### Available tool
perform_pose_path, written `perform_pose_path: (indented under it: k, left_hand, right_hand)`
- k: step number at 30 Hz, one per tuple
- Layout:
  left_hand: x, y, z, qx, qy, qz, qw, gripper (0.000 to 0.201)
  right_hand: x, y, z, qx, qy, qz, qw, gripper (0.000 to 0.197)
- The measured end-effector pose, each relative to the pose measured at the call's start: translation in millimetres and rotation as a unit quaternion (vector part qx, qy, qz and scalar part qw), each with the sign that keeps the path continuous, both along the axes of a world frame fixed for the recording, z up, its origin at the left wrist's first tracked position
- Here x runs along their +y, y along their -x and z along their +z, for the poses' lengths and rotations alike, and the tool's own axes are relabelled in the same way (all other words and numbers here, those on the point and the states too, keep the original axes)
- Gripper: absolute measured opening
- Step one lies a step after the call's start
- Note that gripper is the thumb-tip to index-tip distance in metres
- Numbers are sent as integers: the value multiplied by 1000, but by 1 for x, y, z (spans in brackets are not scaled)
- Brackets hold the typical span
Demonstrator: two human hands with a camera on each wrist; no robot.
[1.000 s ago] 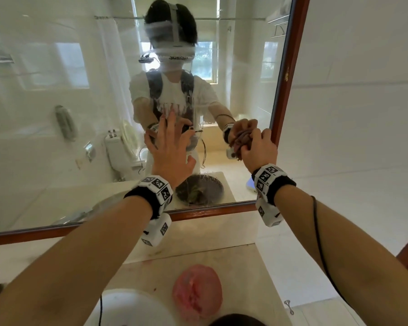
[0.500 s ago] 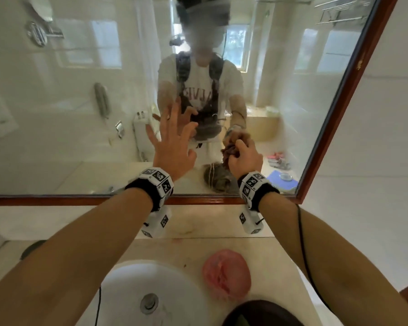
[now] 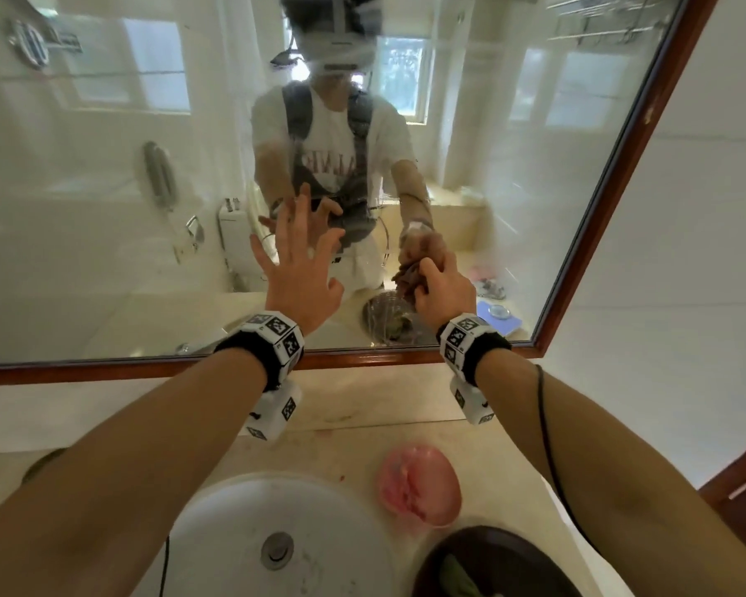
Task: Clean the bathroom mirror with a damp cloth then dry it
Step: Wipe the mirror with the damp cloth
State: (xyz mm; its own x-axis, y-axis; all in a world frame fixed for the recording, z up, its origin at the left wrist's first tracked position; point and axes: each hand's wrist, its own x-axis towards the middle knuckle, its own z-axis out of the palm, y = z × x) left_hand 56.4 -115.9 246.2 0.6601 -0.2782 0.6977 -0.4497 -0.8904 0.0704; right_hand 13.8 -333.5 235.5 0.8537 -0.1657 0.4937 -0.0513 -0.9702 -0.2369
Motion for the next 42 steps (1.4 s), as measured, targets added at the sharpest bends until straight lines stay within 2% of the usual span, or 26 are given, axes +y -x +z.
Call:
perform_pose_path:
  k: [4, 10, 13, 17, 24, 31, 36, 38, 42]
  left_hand:
    - [-19, 5, 0, -1, 0, 4, 1000, 61]
    - [-52, 9, 3, 2, -23, 16, 1000, 62]
    - [-64, 13, 2, 16, -25, 17, 999, 64]
    - [-64, 19, -2, 22, -33, 15, 999, 65]
    - [-26, 16, -10, 47, -15, 52, 997, 70]
    - [51, 8, -14, 84, -17, 84, 993, 82]
    - [116, -3, -14, 102, -32, 115, 988, 91]
    - [138, -9, -17, 99, -23, 118, 988, 92]
    - [161, -16, -22, 104, -29, 117, 987, 92]
  right_hand:
    - [-43, 7, 3, 10, -19, -70, 997, 23]
    - [-115, 18, 0, 5, -115, -169, 979, 35]
    - [-127, 19, -4, 13, -113, -164, 980, 29]
    - [-118, 18, -7, 1, -155, -152, 976, 21]
    - [-49, 4, -17, 15, -162, -83, 983, 21]
    - [78, -21, -9, 2, -66, 23, 998, 19]
    - [172, -38, -11, 7, 77, 104, 992, 28]
    - [193, -41, -10, 15, 108, 110, 988, 30]
    - [202, -44, -11, 24, 112, 121, 986, 28]
